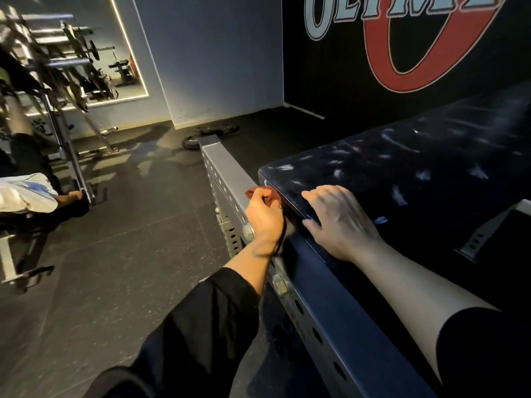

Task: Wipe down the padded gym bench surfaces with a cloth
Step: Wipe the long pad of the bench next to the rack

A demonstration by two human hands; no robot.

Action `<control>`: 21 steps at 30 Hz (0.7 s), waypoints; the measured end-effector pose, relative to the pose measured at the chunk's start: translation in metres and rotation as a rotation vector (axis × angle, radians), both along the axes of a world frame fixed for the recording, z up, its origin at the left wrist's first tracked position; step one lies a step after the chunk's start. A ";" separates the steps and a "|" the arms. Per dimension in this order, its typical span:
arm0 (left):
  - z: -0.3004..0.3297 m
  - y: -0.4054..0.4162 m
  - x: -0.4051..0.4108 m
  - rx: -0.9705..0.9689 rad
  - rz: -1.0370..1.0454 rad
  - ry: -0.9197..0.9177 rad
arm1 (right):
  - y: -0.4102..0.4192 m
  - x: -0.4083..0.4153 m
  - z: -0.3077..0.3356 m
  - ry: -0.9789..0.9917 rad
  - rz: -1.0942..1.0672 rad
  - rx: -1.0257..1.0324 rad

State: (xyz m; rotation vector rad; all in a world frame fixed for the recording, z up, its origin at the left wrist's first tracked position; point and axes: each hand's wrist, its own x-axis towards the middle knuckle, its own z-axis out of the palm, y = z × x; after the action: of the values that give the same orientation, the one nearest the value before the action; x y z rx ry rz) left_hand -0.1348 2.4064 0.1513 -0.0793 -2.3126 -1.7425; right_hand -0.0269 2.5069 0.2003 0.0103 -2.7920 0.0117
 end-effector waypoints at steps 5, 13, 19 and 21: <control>-0.010 -0.009 0.006 -0.088 -0.047 0.098 | 0.000 0.000 -0.001 -0.005 -0.012 0.006; -0.012 -0.001 -0.008 0.131 -0.007 -0.015 | 0.000 0.000 -0.001 -0.008 -0.017 0.001; -0.003 -0.005 -0.017 0.118 -0.008 -0.090 | 0.000 -0.001 -0.002 -0.007 -0.017 0.001; -0.011 -0.010 -0.004 0.006 -0.051 0.034 | 0.000 0.000 -0.002 -0.009 -0.018 0.002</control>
State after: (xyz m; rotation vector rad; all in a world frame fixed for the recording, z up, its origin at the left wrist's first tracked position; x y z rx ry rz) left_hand -0.1392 2.3968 0.1406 -0.1672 -2.3004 -1.7575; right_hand -0.0268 2.5071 0.1983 -0.0146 -2.8012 0.0049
